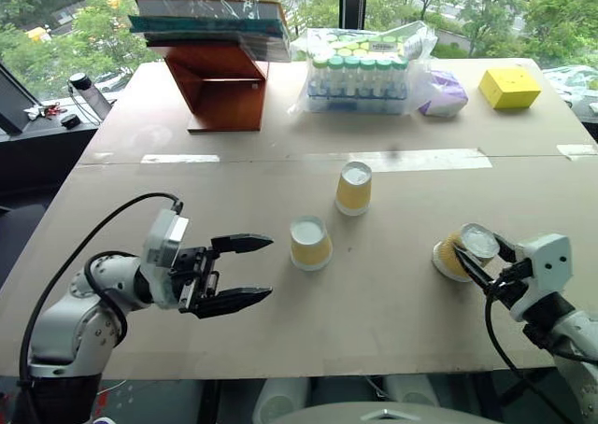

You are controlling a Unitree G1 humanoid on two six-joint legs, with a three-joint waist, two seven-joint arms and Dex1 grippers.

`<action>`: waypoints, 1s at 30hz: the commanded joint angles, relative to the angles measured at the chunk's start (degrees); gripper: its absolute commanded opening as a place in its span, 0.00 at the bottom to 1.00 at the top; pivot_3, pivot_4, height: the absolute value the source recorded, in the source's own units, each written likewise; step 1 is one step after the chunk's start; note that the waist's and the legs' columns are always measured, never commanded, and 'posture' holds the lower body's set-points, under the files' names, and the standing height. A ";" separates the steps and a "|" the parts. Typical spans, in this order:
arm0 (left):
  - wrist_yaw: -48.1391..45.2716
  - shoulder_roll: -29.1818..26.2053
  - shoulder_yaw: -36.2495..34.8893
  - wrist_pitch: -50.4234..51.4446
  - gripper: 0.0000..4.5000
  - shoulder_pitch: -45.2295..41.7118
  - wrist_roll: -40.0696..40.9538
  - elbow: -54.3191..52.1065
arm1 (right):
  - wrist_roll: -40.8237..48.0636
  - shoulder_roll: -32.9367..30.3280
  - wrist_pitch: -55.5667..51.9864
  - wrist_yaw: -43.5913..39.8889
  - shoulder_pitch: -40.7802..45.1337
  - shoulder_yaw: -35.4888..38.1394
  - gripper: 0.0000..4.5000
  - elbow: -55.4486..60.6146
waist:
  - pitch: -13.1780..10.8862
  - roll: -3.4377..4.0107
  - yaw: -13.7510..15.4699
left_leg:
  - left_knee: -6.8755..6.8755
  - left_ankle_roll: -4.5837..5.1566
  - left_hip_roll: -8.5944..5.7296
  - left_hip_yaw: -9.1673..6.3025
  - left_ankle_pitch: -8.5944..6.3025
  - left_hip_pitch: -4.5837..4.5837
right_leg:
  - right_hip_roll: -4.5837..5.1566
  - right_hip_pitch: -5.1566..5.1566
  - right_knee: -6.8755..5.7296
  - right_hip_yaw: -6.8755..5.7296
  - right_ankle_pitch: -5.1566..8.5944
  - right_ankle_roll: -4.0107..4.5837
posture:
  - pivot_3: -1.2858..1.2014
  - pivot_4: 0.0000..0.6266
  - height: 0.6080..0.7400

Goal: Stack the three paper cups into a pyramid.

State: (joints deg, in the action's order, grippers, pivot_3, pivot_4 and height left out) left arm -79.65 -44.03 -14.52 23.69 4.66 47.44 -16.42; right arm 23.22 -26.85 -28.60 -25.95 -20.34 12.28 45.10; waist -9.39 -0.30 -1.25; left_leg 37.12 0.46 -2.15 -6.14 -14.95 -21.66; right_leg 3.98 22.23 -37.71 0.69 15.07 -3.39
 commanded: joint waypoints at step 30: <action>3.67 -0.35 -7.62 -1.19 1.00 8.63 0.73 -3.65 | -1.82 -5.16 -3.78 -9.01 23.75 -19.72 0.46 -8.78 | -0.08 -0.19 0.50 | -0.09 -0.01 -0.02 0.10 0.00 -0.23 | 0.05 0.33 0.02 0.09 -0.03 -0.01 | 0.52 0.24 1.00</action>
State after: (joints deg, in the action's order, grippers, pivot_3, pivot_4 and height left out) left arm -75.91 -44.43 -20.46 22.95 13.21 47.00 -18.51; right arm 21.11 -31.54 -32.67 -34.70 3.52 -8.74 34.52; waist -9.47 -0.49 -0.75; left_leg 37.03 0.45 -2.17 -6.04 -14.95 -21.89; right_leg 4.03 22.56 -37.68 0.78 15.04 -3.40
